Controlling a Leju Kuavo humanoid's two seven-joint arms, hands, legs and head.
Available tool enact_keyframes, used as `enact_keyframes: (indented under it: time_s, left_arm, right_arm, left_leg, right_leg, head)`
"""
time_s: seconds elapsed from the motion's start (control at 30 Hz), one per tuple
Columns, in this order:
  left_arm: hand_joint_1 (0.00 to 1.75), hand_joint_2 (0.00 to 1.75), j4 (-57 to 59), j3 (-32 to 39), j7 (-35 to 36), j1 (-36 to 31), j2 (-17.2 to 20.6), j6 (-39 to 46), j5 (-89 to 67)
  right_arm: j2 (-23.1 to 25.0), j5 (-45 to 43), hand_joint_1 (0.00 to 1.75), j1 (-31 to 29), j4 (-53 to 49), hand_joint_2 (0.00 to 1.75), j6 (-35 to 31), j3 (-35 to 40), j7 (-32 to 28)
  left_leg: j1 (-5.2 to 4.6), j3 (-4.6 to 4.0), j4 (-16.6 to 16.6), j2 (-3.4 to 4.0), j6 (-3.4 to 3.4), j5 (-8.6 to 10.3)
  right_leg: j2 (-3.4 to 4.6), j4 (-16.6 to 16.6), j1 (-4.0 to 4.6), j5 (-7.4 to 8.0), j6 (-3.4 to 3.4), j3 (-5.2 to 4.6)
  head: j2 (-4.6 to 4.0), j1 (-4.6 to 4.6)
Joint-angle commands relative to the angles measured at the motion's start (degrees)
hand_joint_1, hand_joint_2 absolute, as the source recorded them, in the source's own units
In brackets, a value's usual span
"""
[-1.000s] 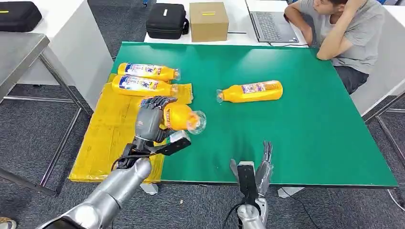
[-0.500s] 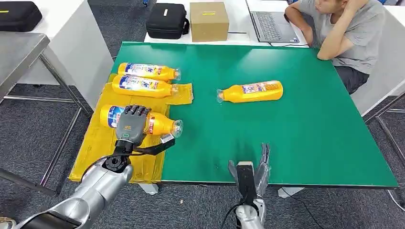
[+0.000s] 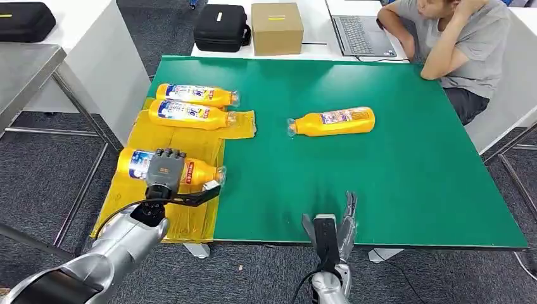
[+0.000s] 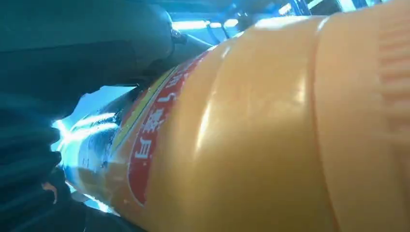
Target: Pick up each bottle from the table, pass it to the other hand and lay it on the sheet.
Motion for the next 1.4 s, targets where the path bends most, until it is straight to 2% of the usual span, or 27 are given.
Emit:
enact_keyframes:
  time_s: [0.03,0.2,0.37,0.4,0.5,0.53,0.9,0.93,1.03,1.1,1.2,1.23,1.3,1.33,1.4]
  left_arm:
    - [1.75,1.75,5.73,-2.89,-5.44,-5.08,-0.89,-7.94,-0.08]
    - [1.75,1.75,6.15,-2.51,-9.71,-6.16,-1.51,-13.26,0.89]
    - [1.75,1.75,5.97,-0.03,-14.63,-5.69,-2.43,-12.95,3.33]
    - [1.75,1.75,5.94,1.64,-17.49,-5.44,-2.90,-12.96,5.28]
    - [1.75,1.75,5.45,3.96,-19.38,-4.45,-3.52,-10.97,7.69]
    - [1.50,1.75,5.52,3.86,-19.32,-4.32,-3.63,-11.05,7.53]
    - [1.47,1.75,5.74,4.03,-20.66,-4.58,-4.29,-12.57,7.63]
    - [1.52,1.75,5.77,4.06,-21.06,-4.61,-4.53,-12.95,7.71]
    - [1.52,1.75,5.77,4.06,-21.06,-4.61,-4.53,-12.95,7.71]
    - [1.41,1.75,5.55,4.50,-21.55,-4.57,-4.72,-13.04,8.15]
    - [1.40,1.75,5.20,5.31,-23.17,-4.53,-5.13,-13.05,9.15]
    - [1.31,1.75,5.09,5.51,-23.64,-4.49,-5.27,-13.00,9.43]
    - [0.66,1.75,4.70,6.73,-25.06,-4.45,-5.66,-12.77,10.92]
    - [0.66,1.75,4.65,6.87,-25.35,-4.45,-5.72,-12.73,11.12]
    - [0.40,1.75,4.44,7.50,-26.15,-4.42,-5.83,-12.15,11.90]
  right_arm:
    - [-1.30,-1.08,0.00,-3.28,5.11,1.75,0.00,1.00,0.00]
    - [-1.37,-1.13,0.00,-3.31,5.70,1.75,0.00,1.32,0.00]
    - [-1.09,-0.38,0.00,-3.42,5.77,1.75,0.00,0.01,0.00]
    - [-1.15,-0.49,0.00,-3.69,5.94,1.75,0.00,0.23,0.00]
    - [-1.27,-0.43,0.00,-3.71,6.00,1.75,0.00,0.58,0.00]
    - [-1.29,-0.37,0.00,-3.72,6.04,1.75,0.00,0.64,0.00]
    - [-1.52,-0.11,0.00,-4.11,6.37,1.75,0.00,0.83,0.00]
    - [-1.59,0.03,0.00,-4.22,6.50,1.75,0.00,0.78,0.00]
    - [-1.59,0.03,0.00,-4.22,6.50,1.75,0.00,0.78,0.00]
    - [-1.49,0.69,0.00,-4.17,6.47,1.75,0.00,0.25,0.00]
    - [-1.49,1.56,0.00,-4.01,6.29,1.75,0.00,-0.38,0.00]
    - [-1.54,1.62,0.00,-4.03,6.35,1.75,0.00,-0.41,0.00]
    - [-1.62,2.30,0.00,-3.86,6.24,1.75,0.00,-0.74,0.00]
    - [-1.62,2.38,0.00,-3.81,6.21,1.75,0.00,-0.76,0.00]
    - [-1.50,2.86,0.00,-3.64,5.93,1.75,0.00,-1.07,0.00]
  left_leg:
    - [0.05,0.15,0.04,0.04,-0.07,-0.10]
    - [0.03,0.15,0.01,-0.02,-0.07,-0.06]
    - [0.01,0.36,-0.01,0.06,-0.12,-0.15]
    - [0.01,0.29,-0.02,0.02,-0.09,-0.10]
    - [-0.01,0.20,-0.03,0.01,-0.06,-0.04]
    - [-0.02,0.32,-0.04,-0.01,-0.08,-0.09]
    - [-0.01,0.30,-0.04,0.06,-0.11,-0.07]
    - [-0.03,0.27,-0.03,0.03,-0.10,-0.06]
    - [-0.02,0.17,-0.03,0.01,-0.07,-0.01]
    - [-0.01,0.23,-0.03,0.02,-0.08,-0.04]
    - [0.00,0.33,-0.01,0.07,-0.11,-0.10]
    - [0.00,0.29,0.00,0.03,-0.10,-0.09]
    - [-0.01,0.33,-0.01,0.00,-0.11,-0.10]
    - [-0.01,0.24,-0.02,-0.02,-0.09,-0.05]
    - [-0.02,0.20,-0.02,0.00,-0.08,-0.03]
  right_leg:
    - [0.00,0.01,0.06,-0.09,-0.06,0.16]
    - [-0.04,-0.01,0.04,-0.06,-0.06,0.17]
    - [0.01,0.00,0.03,-0.14,-0.12,0.34]
    - [-0.02,-0.03,0.02,-0.10,-0.08,0.28]
    - [-0.02,-0.03,0.00,-0.05,-0.04,0.18]
    - [-0.04,-0.02,-0.01,-0.11,-0.06,0.30]
    - [0.03,-0.03,0.01,-0.07,-0.08,0.26]
    - [0.00,-0.01,-0.01,-0.08,-0.07,0.24]
    - [0.00,-0.03,-0.01,-0.02,-0.04,0.15]
    - [-0.01,-0.02,0.00,-0.05,-0.05,0.20]
    - [0.03,0.00,0.01,-0.10,-0.08,0.30]
    - [0.00,0.00,0.01,-0.09,-0.07,0.27]
    - [-0.04,0.01,0.00,-0.12,-0.08,0.31]
    - [-0.04,-0.02,0.00,-0.07,-0.06,0.24]
    - [-0.01,-0.02,-0.01,-0.04,-0.05,0.19]
  head:
    - [0.02,0.00]
    - [0.02,0.02]
    - [0.00,0.00]
    - [0.02,0.00]
    - [0.02,0.00]
    - [0.02,0.00]
    - [0.02,-0.02]
    - [0.02,0.00]
    - [0.02,-0.02]
    - [0.02,-0.02]
    - [0.02,0.00]
    - [0.02,0.00]
    - [0.02,-0.02]
    - [0.02,0.00]
    - [0.02,-0.02]
